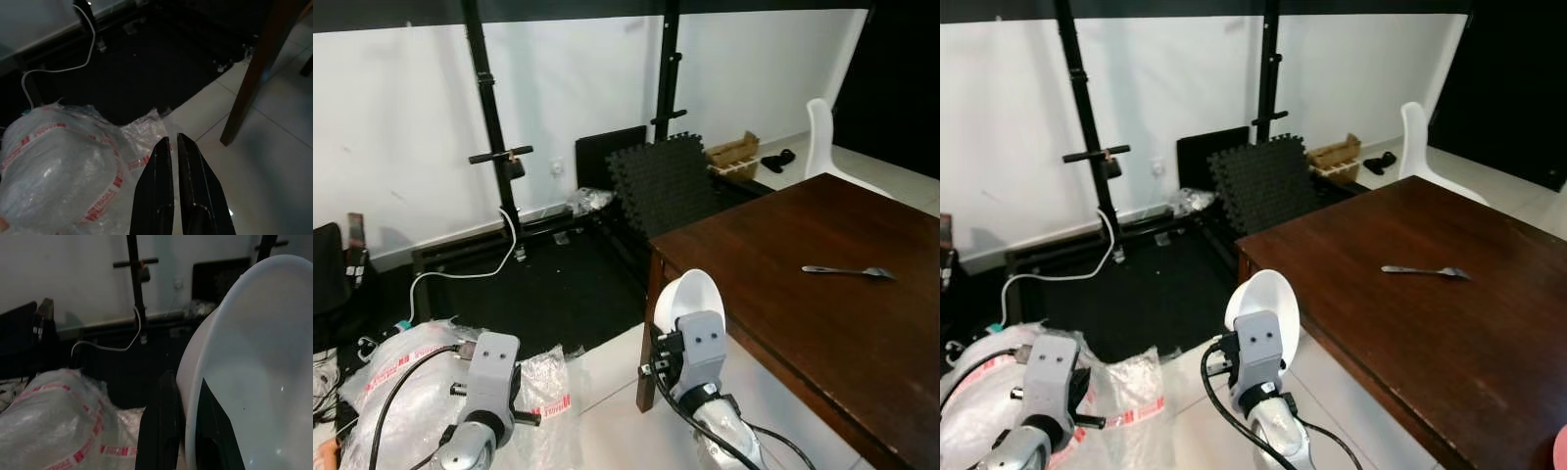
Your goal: Setting the table
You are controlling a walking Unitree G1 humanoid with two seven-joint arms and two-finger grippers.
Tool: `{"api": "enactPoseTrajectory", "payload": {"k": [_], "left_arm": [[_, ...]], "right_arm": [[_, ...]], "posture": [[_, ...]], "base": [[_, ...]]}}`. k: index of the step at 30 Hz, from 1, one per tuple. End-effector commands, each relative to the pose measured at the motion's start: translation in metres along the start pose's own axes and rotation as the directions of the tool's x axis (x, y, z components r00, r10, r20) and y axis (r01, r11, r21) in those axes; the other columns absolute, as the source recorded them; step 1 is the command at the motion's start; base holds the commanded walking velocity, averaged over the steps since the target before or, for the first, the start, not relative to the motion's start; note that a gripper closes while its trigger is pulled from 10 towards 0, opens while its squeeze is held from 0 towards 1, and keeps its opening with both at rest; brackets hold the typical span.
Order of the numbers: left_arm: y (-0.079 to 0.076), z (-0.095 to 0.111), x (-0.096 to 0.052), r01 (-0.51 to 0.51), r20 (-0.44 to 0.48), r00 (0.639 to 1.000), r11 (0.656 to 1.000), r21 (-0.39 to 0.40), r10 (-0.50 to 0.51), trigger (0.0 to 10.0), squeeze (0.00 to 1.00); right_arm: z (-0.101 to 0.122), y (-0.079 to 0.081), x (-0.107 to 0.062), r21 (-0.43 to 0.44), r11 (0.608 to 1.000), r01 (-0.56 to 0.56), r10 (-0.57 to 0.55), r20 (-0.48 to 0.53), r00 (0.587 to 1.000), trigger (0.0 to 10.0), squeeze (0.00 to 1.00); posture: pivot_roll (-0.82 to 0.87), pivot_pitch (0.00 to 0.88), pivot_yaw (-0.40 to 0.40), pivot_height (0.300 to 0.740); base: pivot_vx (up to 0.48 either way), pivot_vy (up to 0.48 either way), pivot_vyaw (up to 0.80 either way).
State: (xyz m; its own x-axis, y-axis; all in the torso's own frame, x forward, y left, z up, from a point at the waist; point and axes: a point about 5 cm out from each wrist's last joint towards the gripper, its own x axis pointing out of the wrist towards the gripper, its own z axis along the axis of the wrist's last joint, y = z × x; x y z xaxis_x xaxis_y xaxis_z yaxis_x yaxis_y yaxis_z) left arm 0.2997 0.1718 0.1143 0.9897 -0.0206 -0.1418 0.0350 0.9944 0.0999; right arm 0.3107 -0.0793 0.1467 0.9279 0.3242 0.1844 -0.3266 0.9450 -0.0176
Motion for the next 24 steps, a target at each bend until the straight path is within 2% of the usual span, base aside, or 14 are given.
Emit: {"api": "enactPoseTrajectory", "payload": {"k": [1, 20, 23, 24], "left_arm": [[0.004, -0.011, -0.003, -0.014, -0.041, 0.999, 1.000, 0.008, 0.015, 10.0, 0.00], [0.000, -0.012, -0.005, 0.004, -0.044, 0.999, 1.000, -0.022, -0.005, 10.0, 0.00], [0.001, -0.016, -0.005, 0.004, -0.058, 0.998, 0.999, -0.044, -0.007, 10.0, 0.00], [0.002, -0.021, -0.005, 0.004, -0.074, 0.997, 0.999, -0.053, -0.008, 10.0, 0.00]], "right_arm": [[-0.001, 0.003, -0.001, 0.013, 1.000, -0.007, 0.007, -0.003, 1.000, 10.0, 0.00], [-0.004, 0.003, -0.002, 0.008, 1.000, -0.004, 0.004, -0.012, 1.000, 10.0, 0.00], [-0.009, 0.001, -0.003, -0.001, 1.000, 0.001, -0.001, -0.028, 1.000, 10.0, 0.00], [-0.017, -0.004, -0.005, 0.003, 1.000, 0.019, -0.019, -0.058, 0.998, 10.0, 0.00]], "posture": [[0.03, 0.113, 0.071, 0.740], [0.03, 0.113, 0.069, 0.740], [0.03, 0.111, 0.067, 0.740], [0.03, 0.108, 0.065, 0.740]], "base": [[0.000, 0.000, 0.00], [0.000, 0.000, 0.00], [0.000, 0.000, 0.00], [0.000, 0.000, 0.00]]}}
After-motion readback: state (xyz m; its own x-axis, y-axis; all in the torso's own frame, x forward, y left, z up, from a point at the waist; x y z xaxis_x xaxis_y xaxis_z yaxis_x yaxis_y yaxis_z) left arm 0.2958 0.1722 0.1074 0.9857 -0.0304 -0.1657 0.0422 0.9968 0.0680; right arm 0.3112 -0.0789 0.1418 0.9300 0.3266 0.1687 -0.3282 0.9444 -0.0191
